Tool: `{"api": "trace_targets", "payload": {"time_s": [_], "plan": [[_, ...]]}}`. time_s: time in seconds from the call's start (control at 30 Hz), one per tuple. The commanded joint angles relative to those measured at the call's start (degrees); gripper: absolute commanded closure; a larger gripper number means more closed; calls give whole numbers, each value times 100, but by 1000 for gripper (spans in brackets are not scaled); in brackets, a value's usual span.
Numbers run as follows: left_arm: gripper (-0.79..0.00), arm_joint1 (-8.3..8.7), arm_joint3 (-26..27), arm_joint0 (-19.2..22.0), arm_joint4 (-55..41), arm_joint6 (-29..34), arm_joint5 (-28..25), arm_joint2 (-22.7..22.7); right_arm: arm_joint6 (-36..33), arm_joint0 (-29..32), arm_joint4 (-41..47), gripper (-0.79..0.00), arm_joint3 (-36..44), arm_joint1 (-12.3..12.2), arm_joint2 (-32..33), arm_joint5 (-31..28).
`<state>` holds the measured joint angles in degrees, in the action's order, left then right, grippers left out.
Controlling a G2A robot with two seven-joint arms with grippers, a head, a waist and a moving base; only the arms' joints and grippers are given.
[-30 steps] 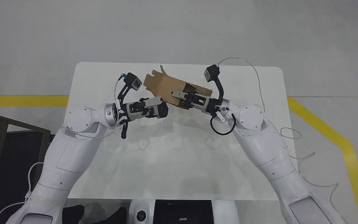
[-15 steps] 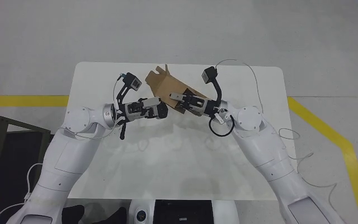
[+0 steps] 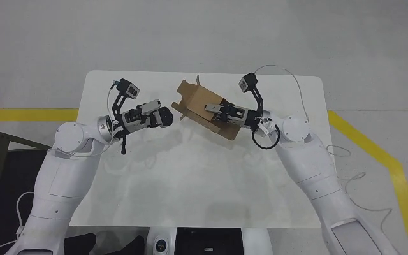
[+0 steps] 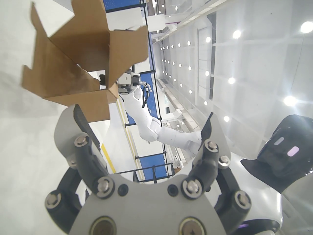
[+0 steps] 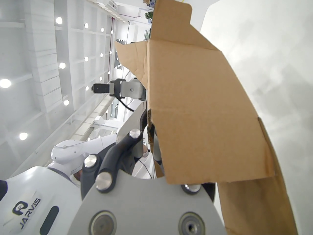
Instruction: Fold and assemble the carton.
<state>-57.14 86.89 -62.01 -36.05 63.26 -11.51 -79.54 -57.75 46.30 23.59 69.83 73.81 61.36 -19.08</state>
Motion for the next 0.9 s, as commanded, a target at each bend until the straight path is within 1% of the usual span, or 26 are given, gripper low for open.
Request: {"api": "trace_targets", "payload": {"time_s": [0.0,0.1,0.2,0.33,0.57,0.87], "plan": [[-785,22,-11,-69,27,31,-33,-125,-359,-46,163,0,-91,-20,63,-35],[-785,48,-53,-164,17,74,-22,-262,-833,-136,354,0,-257,-55,170,-56],[-785,58,-83,-252,-9,-14,29,-340,-1284,-212,473,0,-342,-85,226,-106],[-785,36,-24,-326,-165,-136,84,-275,-1726,-252,688,0,-352,-98,227,-169],[-785,-1,54,-374,32,-173,-23,-15,-2005,-226,1012,0,-313,-80,128,-192],[-785,-77,175,-349,-224,-348,-34,262,-2077,-222,1123,0,-328,-46,-41,-214]]}}
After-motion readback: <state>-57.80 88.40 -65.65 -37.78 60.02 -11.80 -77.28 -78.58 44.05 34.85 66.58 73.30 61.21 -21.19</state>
